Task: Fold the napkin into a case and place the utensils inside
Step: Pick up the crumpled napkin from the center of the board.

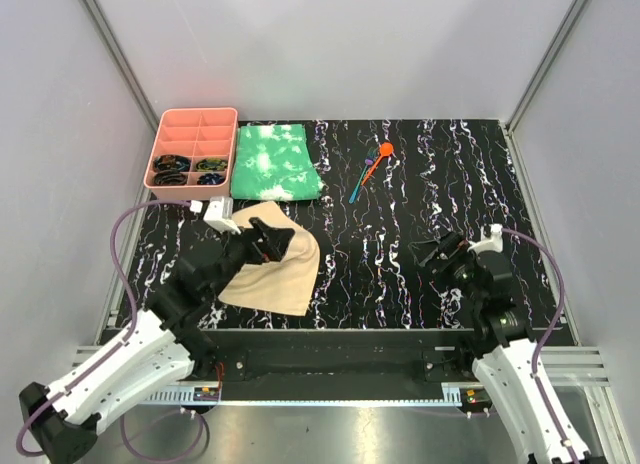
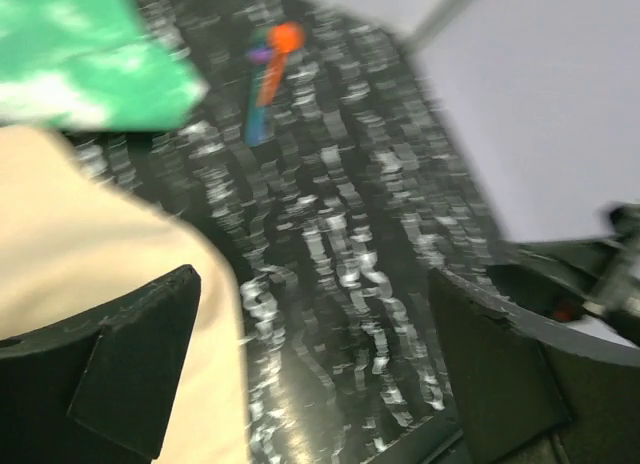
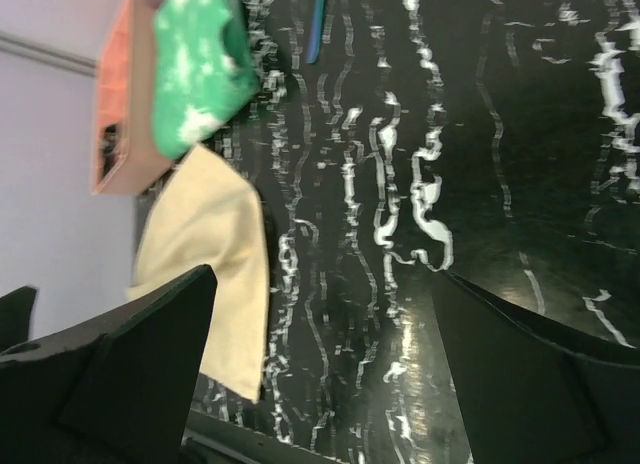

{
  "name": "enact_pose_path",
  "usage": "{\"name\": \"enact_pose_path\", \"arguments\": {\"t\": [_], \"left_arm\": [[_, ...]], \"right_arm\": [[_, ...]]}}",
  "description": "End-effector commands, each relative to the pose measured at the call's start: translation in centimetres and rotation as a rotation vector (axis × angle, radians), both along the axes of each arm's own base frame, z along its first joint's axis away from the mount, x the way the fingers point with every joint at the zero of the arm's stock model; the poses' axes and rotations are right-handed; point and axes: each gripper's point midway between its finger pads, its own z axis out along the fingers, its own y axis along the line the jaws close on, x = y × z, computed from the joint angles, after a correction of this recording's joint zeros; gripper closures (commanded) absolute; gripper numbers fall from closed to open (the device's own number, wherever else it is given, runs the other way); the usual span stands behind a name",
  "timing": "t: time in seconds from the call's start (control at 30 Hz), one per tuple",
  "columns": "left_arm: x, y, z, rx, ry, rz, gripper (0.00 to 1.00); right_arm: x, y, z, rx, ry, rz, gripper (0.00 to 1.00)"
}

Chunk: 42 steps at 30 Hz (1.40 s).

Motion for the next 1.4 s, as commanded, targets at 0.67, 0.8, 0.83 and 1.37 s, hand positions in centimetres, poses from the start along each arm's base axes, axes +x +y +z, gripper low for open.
{"name": "enact_pose_path", "arguments": {"t": [0.67, 0.8, 0.83, 1.37], "left_arm": [[0.8, -3.3, -17.1, 0.885, 0.57, -0.07, 0.28], [-1.8, -4.9, -18.3, 0.872, 0.576, -0.123, 0.31], [-2.2, -5.1, -18.3, 0.865, 0.574, -0.126, 0.33], [-5.8, -6.4, -24.1, 0.911, 0.692, -0.249, 0.59]], "right_arm": [[1.0, 0.0, 0.5, -0.226, 0.204, 0.137, 0.0], [1.9, -1.6, -2.1, -0.223, 0.325, -0.005, 0.0], [1.8, -1.3, -2.6, -0.213, 0.358, 0.003, 0.0], [3.6, 1.2, -4.5, -0.413, 0.49, 0.213, 0.0]]}}
